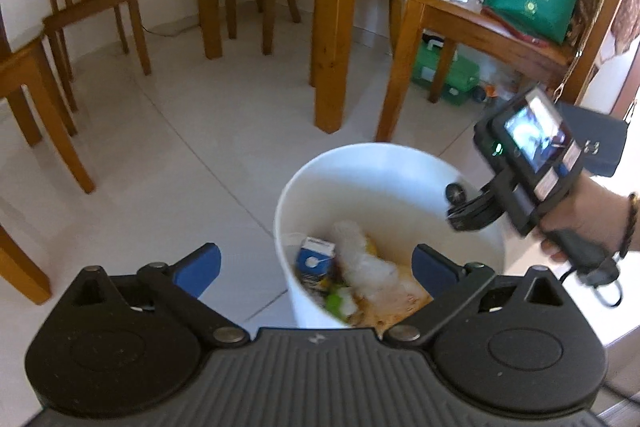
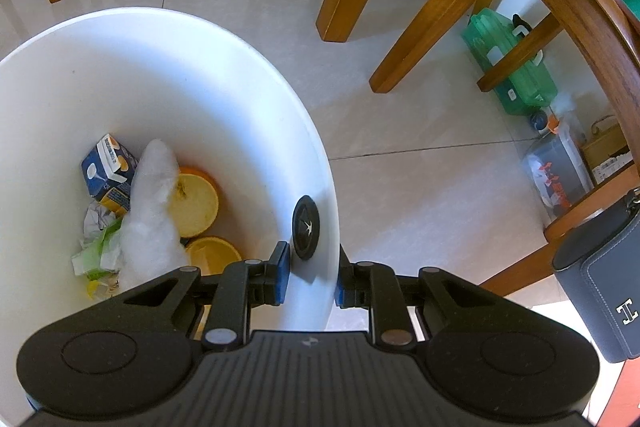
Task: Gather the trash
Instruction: 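Carry the plastic bag with the left tool into the bin and release, then lower the bin to the floor with the right tool and release it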
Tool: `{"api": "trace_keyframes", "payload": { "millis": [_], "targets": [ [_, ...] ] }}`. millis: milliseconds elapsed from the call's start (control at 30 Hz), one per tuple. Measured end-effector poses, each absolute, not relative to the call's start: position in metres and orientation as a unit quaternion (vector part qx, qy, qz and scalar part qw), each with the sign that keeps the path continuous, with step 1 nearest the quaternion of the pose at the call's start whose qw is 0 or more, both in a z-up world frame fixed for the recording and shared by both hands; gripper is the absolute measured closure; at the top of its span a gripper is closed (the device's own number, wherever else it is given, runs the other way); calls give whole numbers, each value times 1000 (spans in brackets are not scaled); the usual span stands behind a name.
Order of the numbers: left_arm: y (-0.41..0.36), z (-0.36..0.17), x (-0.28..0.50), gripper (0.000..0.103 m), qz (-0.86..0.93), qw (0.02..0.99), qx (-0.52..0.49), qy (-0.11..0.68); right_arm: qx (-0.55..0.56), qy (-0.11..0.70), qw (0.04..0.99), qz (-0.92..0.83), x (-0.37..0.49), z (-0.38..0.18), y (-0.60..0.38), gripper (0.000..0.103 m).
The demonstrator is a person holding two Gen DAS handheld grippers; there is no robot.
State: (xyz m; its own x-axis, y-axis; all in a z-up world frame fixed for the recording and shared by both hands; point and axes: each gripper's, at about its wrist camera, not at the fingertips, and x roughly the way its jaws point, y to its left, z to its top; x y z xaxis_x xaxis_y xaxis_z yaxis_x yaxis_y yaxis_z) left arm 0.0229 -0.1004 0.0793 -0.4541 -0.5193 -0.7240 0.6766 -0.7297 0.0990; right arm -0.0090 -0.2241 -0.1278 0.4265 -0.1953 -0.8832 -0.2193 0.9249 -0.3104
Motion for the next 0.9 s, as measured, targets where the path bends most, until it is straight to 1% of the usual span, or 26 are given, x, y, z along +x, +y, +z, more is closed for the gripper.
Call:
{"api": "trace_keyframes", "payload": {
  "millis": [233,367,633,733,900],
  "targets": [
    [-85,57,40,1,-830,388,391,88,-193,537,821,8,-9,-129,-224,78],
    [-78,39,48,1,-816,411,396,96,-196,536,821,12,-9,-129,-223,78],
    [-68,12,63,1,-788,453,380,169,-195,535,822,17,-10,-127,-223,78],
    [-67,8,66,1,-769,472,383,198,-192,535,822,22,-13,-124,-223,78],
    [-65,9,68,1,-747,485,396,225,-190,537,821,34,-21,-116,-226,78]
  ]
}}
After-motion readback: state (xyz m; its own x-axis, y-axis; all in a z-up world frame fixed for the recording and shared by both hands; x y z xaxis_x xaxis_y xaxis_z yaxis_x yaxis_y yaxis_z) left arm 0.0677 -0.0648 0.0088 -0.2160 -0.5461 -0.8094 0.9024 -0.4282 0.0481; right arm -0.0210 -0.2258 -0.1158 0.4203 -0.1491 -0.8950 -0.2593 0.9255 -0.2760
